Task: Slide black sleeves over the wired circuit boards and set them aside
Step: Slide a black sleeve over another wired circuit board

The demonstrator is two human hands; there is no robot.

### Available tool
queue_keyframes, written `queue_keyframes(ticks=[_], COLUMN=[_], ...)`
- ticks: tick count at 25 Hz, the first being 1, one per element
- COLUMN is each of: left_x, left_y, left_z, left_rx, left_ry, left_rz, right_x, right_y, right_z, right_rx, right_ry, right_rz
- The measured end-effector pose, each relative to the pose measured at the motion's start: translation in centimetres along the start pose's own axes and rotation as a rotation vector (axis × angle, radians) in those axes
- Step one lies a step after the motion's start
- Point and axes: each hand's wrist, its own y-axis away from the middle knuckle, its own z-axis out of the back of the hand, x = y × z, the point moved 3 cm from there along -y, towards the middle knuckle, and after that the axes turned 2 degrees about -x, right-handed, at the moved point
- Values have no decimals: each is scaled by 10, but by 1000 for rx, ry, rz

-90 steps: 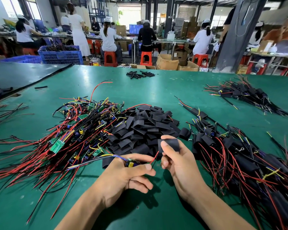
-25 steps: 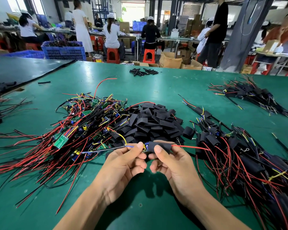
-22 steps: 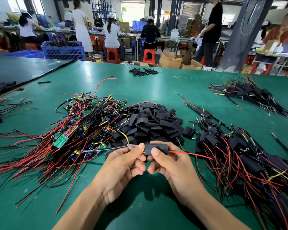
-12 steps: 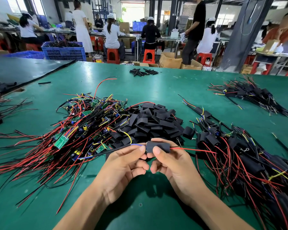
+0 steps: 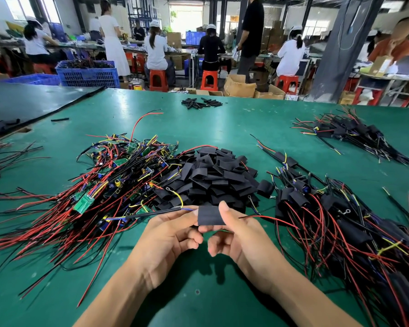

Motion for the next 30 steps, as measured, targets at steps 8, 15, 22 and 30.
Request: queue_keyframes(ticks=[8, 15, 22, 30], left_x=[-3, -10, -35, -26], left_y=[1, -4, 0, -14], left_z=[-1, 16, 54, 51], left_rx=[25, -283, -768, -647], left_ry=[0, -225, -945, -1274], left_rz=[-8, -221, -573, -336], right_x=[7, 32, 19, 14], right_y=[1, -1, -6, -4], right_z=[3, 53, 38, 25], right_rx=[-97, -601, -391, -347], right_ry=[-271, -618, -568, -278], right_rz=[-123, 113, -42, -18])
